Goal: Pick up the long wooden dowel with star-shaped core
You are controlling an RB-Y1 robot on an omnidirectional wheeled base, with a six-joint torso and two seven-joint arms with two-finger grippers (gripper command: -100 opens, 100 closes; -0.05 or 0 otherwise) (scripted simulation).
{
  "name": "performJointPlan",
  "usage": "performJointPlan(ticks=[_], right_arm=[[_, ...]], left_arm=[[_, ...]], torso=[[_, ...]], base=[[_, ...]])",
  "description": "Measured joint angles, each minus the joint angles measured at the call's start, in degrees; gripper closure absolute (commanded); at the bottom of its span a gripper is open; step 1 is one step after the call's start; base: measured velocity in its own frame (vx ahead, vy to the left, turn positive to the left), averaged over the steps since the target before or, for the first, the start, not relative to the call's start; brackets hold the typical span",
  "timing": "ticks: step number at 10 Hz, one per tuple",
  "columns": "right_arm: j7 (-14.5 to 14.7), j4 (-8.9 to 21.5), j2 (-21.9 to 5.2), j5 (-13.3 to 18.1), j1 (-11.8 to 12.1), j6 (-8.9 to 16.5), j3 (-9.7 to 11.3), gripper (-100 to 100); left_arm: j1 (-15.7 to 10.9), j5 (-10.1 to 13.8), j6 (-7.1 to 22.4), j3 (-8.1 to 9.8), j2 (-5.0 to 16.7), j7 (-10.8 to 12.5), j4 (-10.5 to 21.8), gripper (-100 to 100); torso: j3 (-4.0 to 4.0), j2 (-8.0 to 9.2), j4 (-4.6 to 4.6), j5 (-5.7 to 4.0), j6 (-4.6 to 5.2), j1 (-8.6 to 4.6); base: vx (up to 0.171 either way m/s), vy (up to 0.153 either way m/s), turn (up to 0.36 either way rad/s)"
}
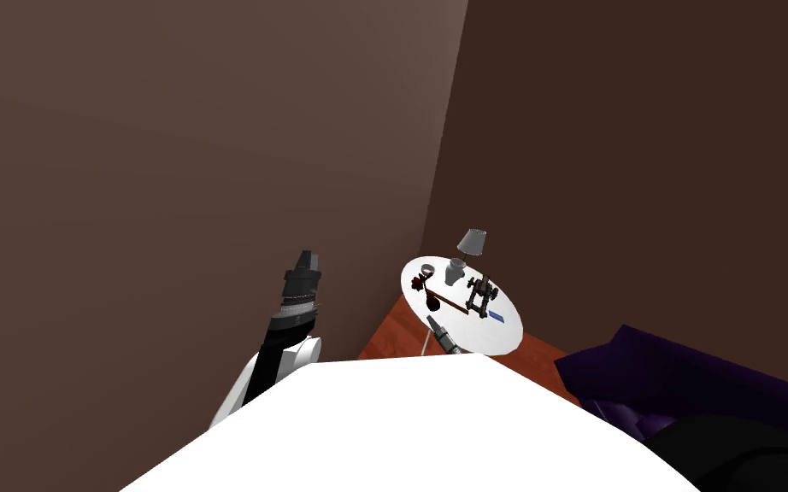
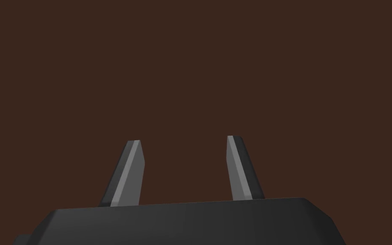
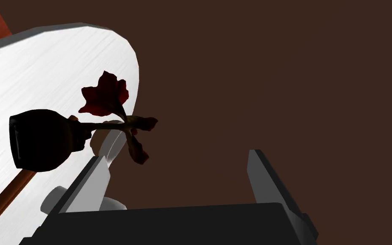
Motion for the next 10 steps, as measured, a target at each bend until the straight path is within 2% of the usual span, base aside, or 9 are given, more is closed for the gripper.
performJointPlan(ticks=[2,3,5,6,8,9,10], right_arm=[[0.95,1.67,-0.03,0.77,0.63,0.75,1.66,-100],[1.10,2.90,0.21,0.85,0.25,0.55,1.82,-100],[1.75,6.92,-0.88,1.60,0.21,0.51,3.89,-100],[2.29,9.66,-1.58,2.19,0.07,0.82,5.47,-100],[1.98,11.77,-5.14,2.33,1.01,1.65,7.22,-100],[2.31,12.41,-5.32,2.81,1.43,2.49,8.19,-100],[2.89,14.84,-5.86,3.41,1.39,2.41,9.70,-100]], left_arm=[[0.02,0.00,0.00,0.01,0.00,0.00,0.00,0],[0.02,0.00,0.00,0.01,0.00,0.00,0.00,0],[0.02,0.00,0.00,0.01,0.00,0.00,0.00,0],[0.01,0.00,0.00,0.00,0.00,0.00,0.00,0],[0.01,0.00,0.00,0.00,0.00,0.00,0.00,0],[0.02,0.00,0.00,0.01,0.00,0.00,0.00,0],[0.01,0.00,0.00,0.00,0.00,0.00,0.00,0]], torso=[[-0.07,-0.14,-0.02,0.01,0.05,0.08],[-0.12,-0.21,-0.03,0.02,0.04,0.12],[-0.08,-0.15,-0.03,0.00,0.04,0.03],[-0.06,-0.11,-0.02,0.00,0.00,0.04],[-0.06,-0.11,-0.02,0.01,0.00,0.01],[-0.07,-0.13,-0.01,0.00,0.06,0.04],[-0.06,-0.11,-0.01,0.01,0.01,0.06]], base=[[-0.006,-0.003,-0.036],[-0.019,-0.007,0.379],[-0.030,-0.018,0.268],[-0.030,-0.017,0.154],[-0.030,-0.013,0.251],[-0.033,-0.002,0.351],[-0.027,-0.007,0.179]])
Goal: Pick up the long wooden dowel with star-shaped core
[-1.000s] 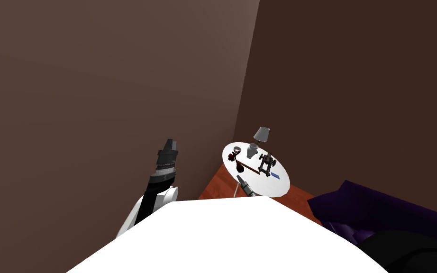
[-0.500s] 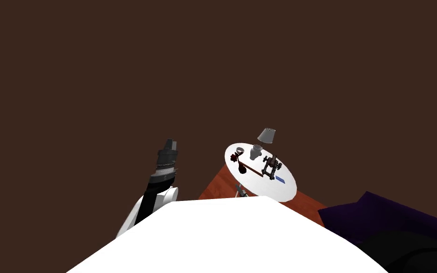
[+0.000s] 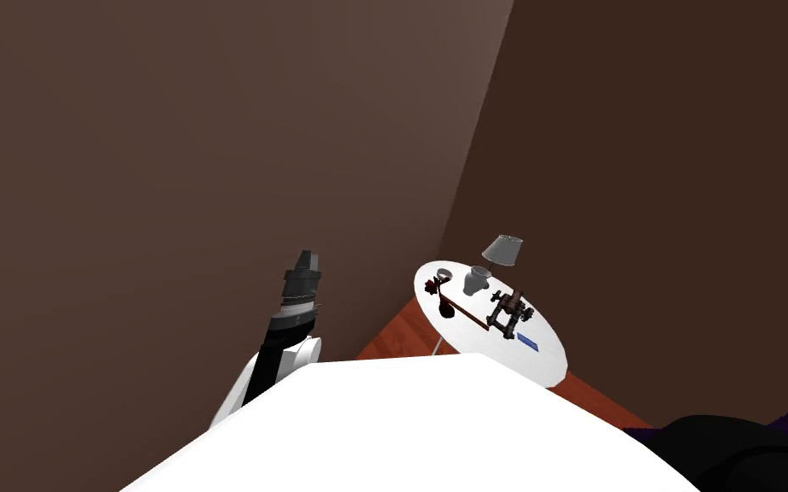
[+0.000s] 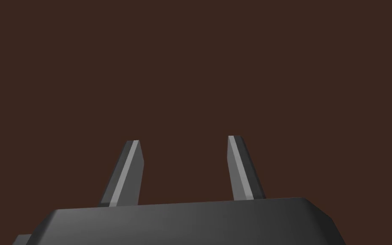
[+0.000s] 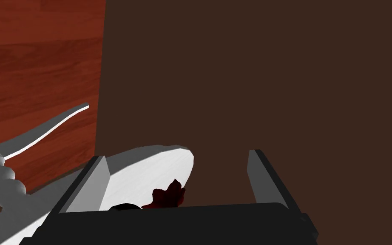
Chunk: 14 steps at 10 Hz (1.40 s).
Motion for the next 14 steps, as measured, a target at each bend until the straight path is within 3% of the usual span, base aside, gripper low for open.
performJointPlan(ticks=[1,4,6,7,11,12,13,14], right_arm=[[0.48,1.79,-0.22,0.41,0.34,-0.01,0.81,-100],[0.33,5.32,-4.54,1.10,0.71,1.37,4.24,-100],[0.89,8.43,-4.45,1.67,0.82,1.11,5.11,-100],[0.66,10.05,-5.60,1.89,0.03,1.59,6.55,-100],[1.71,17.35,-7.97,3.46,0.64,1.73,9.88,-100],[1.72,20.44,-8.15,3.66,-0.06,1.13,10.53,-100],[2.04,20.08,-9.55,4.18,1.29,2.45,11.34,-100],[1.91,21.23,-10.28,4.31,0.83,3.07,12.12,-100]], left_arm=[[0.01,0.00,0.00,0.01,0.00,0.00,0.00,0],[0.00,0.00,0.00,0.00,0.00,0.00,0.00,0],[0.02,0.00,0.00,0.01,0.00,0.00,0.00,0],[0.01,0.00,0.00,0.00,0.00,0.00,0.00,0],[0.01,0.00,0.00,0.01,0.00,0.00,0.00,0],[0.02,0.00,0.00,0.01,0.00,0.00,0.00,0],[0.01,0.00,0.00,0.01,0.00,0.00,0.00,0],[0.03,0.00,0.00,0.02,0.00,0.00,0.00,0]], torso=[[-0.01,-0.01,0.00,0.00,0.06,0.00],[-0.01,-0.03,0.00,0.01,0.00,0.03],[-0.05,-0.09,-0.01,0.00,0.08,0.01],[-0.05,-0.09,-0.01,0.01,0.01,0.04],[-0.04,-0.08,-0.01,0.02,0.03,0.03],[-0.05,-0.10,-0.01,0.01,0.06,0.02],[-0.06,-0.11,-0.02,0.03,0.03,0.04],[-0.07,-0.13,-0.02,0.01,0.08,0.01]], base=[[-0.031,0.010,0.333],[-0.026,0.006,0.227],[-0.013,0.007,0.115],[-0.017,0.010,0.200],[-0.017,0.014,0.238],[-0.004,0.020,0.360],[-0.003,0.007,0.121],[-0.001,0.002,-0.049]])
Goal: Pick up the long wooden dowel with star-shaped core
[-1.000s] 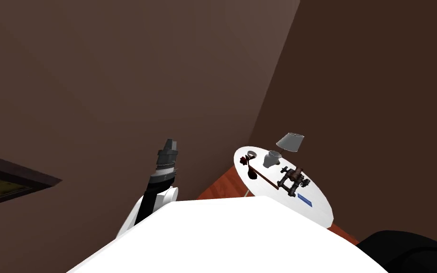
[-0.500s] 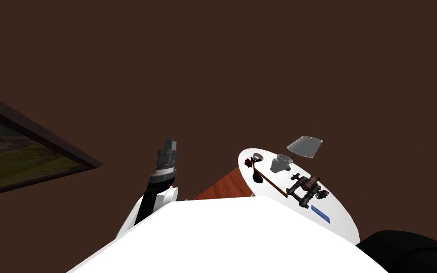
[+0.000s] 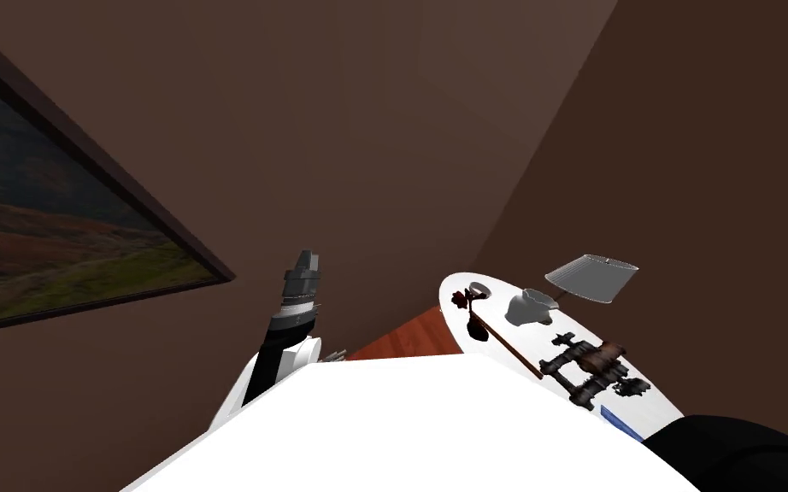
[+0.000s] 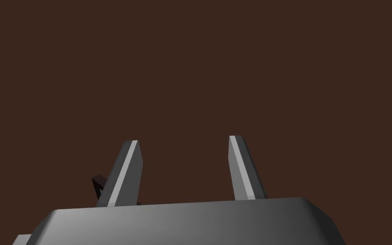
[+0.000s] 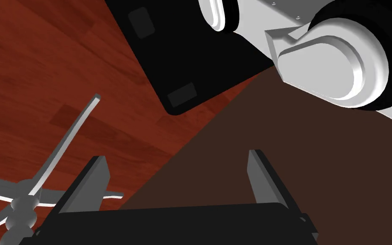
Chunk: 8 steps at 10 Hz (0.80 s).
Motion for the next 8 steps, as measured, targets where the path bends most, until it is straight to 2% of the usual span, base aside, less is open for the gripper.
performJointPlan(ticks=[1,2,5,6,7,8], right_arm=[[-0.35,1.23,-0.28,-0.06,-0.71,-0.30,0.41,-100],[-0.62,3.87,-1.14,0.16,-1.58,-1.01,1.43,-100],[-1.17,8.81,-4.78,1.08,-2.51,-0.37,4.23,-100],[-0.71,11.08,-4.90,1.38,-2.26,-0.92,4.07,-100],[-0.62,14.82,-4.99,1.77,-3.64,-1.56,5.01,-100],[-0.99,15.15,-6.18,1.81,-3.77,-1.31,5.59,-100]], left_arm=[[0.00,0.00,0.00,0.00,0.00,0.00,0.00,0],[-0.01,0.00,0.00,-0.01,0.00,0.00,0.00,0],[0.00,0.00,0.00,0.00,0.00,0.00,0.00,0],[0.00,0.00,0.00,0.00,0.00,0.00,0.00,0],[-0.01,0.00,0.00,0.00,0.00,0.00,0.00,0],[0.00,0.00,0.00,0.01,0.01,0.00,0.00,0]], torso=[[0.00,-0.01,0.00,0.00,0.01,-0.01],[-0.01,-0.02,0.00,0.01,-0.07,-0.01],[-0.04,-0.07,-0.01,-0.01,-0.04,-0.07],[-0.03,-0.06,-0.01,-0.02,0.01,-0.08],[-0.05,-0.09,-0.01,-0.02,-0.05,-0.11],[-0.06,-0.11,-0.02,-0.02,0.01,-0.12]], base=[[-0.001,0.016,0.319],[0.007,0.009,0.446],[0.011,-0.009,0.166],[0.016,-0.015,0.266],[0.021,-0.023,0.151],[0.026,-0.030,0.218]])
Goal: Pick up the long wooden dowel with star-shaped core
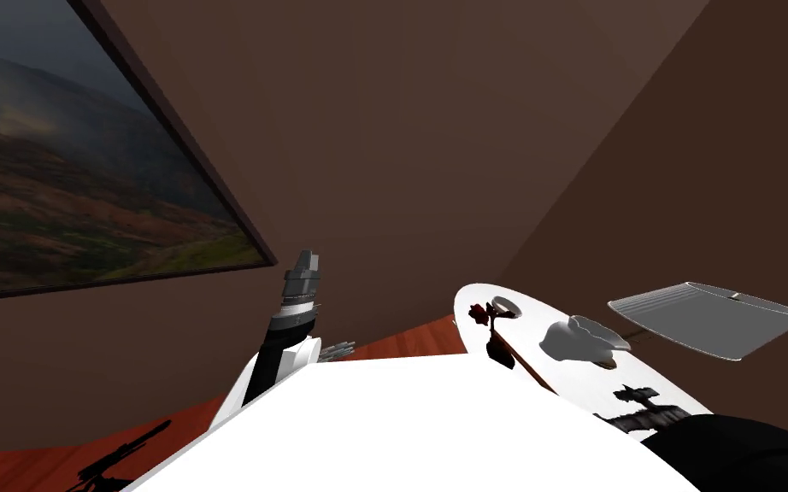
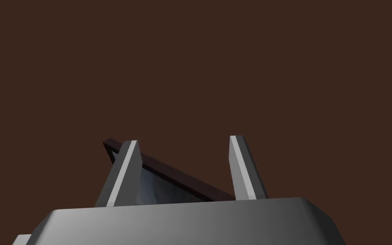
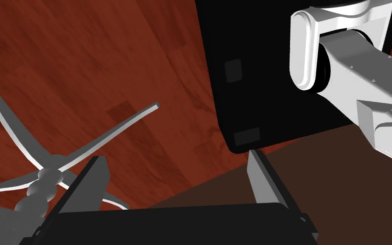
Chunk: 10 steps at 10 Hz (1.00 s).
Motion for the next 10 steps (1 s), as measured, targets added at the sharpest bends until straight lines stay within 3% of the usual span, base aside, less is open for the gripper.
performJointPlan(ticks=[1,2,3,5,8,10], right_arm=[[-0.74,0.53,-1.84,0.08,-0.50,0.61,1.05,-100],[-0.82,1.46,-2.03,0.28,-0.74,0.93,1.25,-100],[-0.73,4.89,-2.47,0.54,-1.82,-0.40,1.56,-100],[-1.90,5.59,-5.65,0.96,-3.55,0.89,3.35,-100],[-1.83,9.35,-5.68,1.40,-5.40,0.30,3.72,-100],[-2.07,15.12,-5.36,1.96,-9.25,-1.59,4.31,-100]], left_arm=[[-0.01,0.00,0.00,0.00,0.00,0.00,0.00,0],[0.00,0.00,0.00,0.00,0.00,0.00,0.00,0],[0.00,0.00,0.00,0.00,0.00,0.00,0.00,0],[0.00,0.00,0.00,0.01,0.01,0.00,0.00,0],[0.00,0.00,0.00,0.00,0.00,0.00,0.00,0],[0.00,0.00,0.00,0.01,0.01,0.00,0.00,0]], torso=[[-0.02,-0.04,0.00,0.00,-0.05,-0.04],[-0.01,-0.02,0.00,-0.02,0.01,-0.04],[-0.03,-0.05,0.00,-0.01,-0.05,-0.08],[-0.08,-0.14,-0.02,-0.07,-0.05,-0.35],[-0.02,-0.04,0.00,-0.02,-0.03,-0.06],[-0.10,-0.18,-0.02,-0.10,-0.03,-0.37]], base=[[0.022,-0.038,0.128],[0.029,-0.040,0.215],[0.035,-0.073,0.372],[0.039,-0.111,0.201],[0.017,-0.056,0.146],[0.044,-0.123,0.164]])
